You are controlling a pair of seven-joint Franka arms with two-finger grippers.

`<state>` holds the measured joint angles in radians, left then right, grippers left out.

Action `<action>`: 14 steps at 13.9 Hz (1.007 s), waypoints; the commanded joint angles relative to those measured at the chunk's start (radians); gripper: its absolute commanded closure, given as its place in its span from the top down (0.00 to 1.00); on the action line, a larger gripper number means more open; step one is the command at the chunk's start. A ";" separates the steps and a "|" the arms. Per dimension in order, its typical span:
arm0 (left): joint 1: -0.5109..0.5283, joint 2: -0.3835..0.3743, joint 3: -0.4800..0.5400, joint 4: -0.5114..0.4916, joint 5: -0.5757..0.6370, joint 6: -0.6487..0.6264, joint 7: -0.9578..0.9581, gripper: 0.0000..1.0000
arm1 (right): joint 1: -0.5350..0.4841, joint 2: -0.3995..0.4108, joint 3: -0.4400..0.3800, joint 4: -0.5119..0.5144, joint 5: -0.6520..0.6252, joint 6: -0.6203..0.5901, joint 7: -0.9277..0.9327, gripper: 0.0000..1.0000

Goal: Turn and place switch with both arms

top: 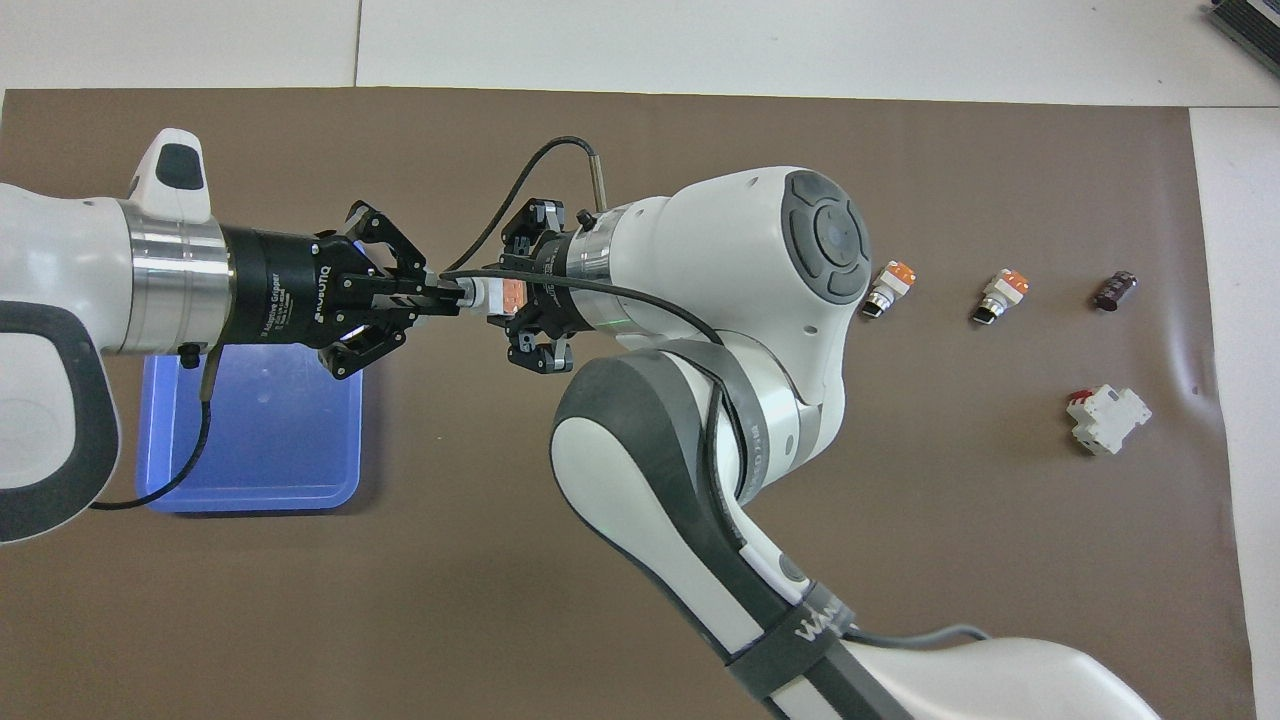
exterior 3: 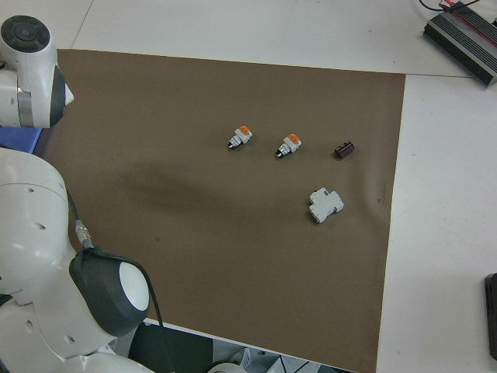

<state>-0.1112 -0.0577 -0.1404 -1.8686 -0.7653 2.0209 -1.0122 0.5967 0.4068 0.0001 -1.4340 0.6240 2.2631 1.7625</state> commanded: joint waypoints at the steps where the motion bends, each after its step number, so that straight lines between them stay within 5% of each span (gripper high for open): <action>1: 0.008 -0.016 0.012 -0.050 0.001 0.081 -0.069 0.00 | -0.005 -0.019 0.009 -0.005 -0.013 -0.016 -0.012 0.00; 14: 0.022 -0.013 0.012 -0.044 0.003 0.124 -0.227 0.00 | -0.005 -0.019 0.009 -0.005 -0.013 -0.017 -0.012 0.00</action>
<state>-0.1105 -0.0675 -0.1388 -1.8918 -0.7691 2.0723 -1.2455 0.5981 0.4135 0.0003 -1.4279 0.6240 2.2778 1.7625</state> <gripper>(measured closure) 0.890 0.577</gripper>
